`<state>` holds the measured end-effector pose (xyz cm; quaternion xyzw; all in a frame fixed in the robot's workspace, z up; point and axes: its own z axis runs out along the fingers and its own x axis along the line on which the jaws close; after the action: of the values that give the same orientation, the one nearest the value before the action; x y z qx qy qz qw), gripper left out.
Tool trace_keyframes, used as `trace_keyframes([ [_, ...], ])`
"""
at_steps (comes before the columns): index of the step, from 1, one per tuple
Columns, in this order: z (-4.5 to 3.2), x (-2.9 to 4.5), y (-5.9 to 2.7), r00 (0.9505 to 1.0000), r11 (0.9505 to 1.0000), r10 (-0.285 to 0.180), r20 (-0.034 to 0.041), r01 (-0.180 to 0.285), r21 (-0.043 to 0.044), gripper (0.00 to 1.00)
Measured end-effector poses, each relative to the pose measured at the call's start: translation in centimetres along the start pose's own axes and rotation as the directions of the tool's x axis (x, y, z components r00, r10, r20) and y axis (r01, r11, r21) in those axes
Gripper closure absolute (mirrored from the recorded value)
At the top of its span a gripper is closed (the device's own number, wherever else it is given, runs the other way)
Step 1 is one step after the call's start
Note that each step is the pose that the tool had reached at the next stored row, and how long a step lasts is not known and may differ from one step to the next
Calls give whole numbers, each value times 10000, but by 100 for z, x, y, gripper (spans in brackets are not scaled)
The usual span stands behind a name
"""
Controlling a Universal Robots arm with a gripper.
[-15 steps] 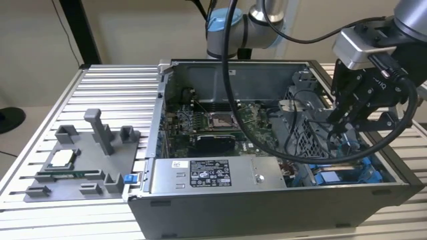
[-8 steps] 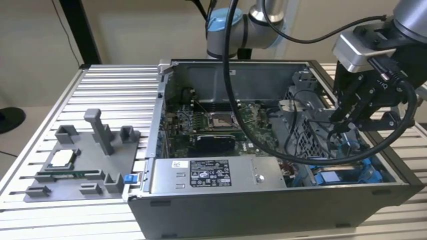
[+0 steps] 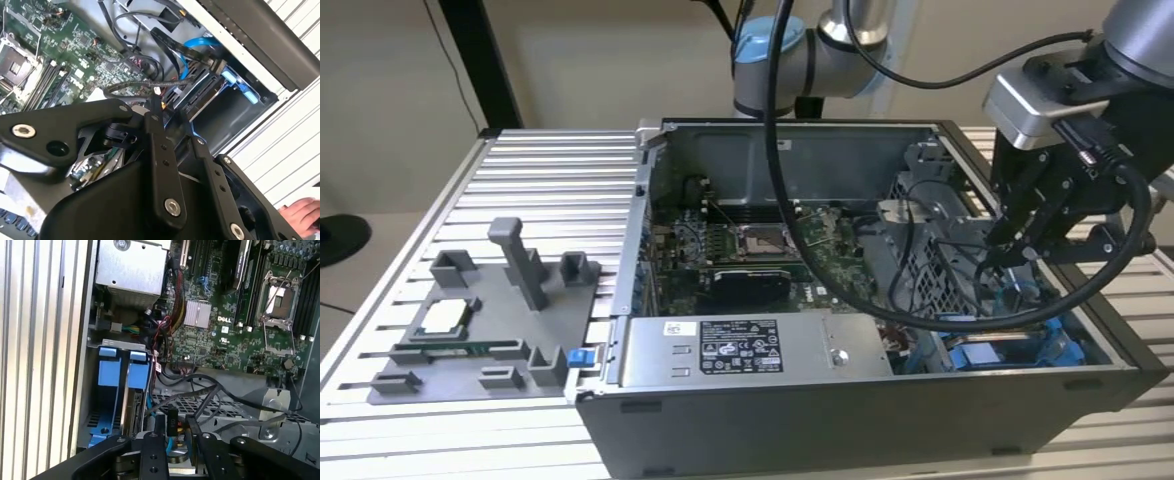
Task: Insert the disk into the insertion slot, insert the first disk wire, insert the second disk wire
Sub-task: 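Insert the first disk wire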
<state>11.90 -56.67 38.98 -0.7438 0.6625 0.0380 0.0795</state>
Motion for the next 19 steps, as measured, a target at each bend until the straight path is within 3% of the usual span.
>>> trace_keyframes([
  [2, -1, -3, 28, 9999, 10000, 20, -139, -20, 10, 0],
  [7, 3, -8, 80, 9997, 10000, 59, -237, -57, 48, 0],
  [8, 3, -8, 81, 9997, 10000, 59, -243, -58, 48, 100],
  [19, 4, -8, 81, 9997, 10000, 60, -250, -59, 48, 100],
])
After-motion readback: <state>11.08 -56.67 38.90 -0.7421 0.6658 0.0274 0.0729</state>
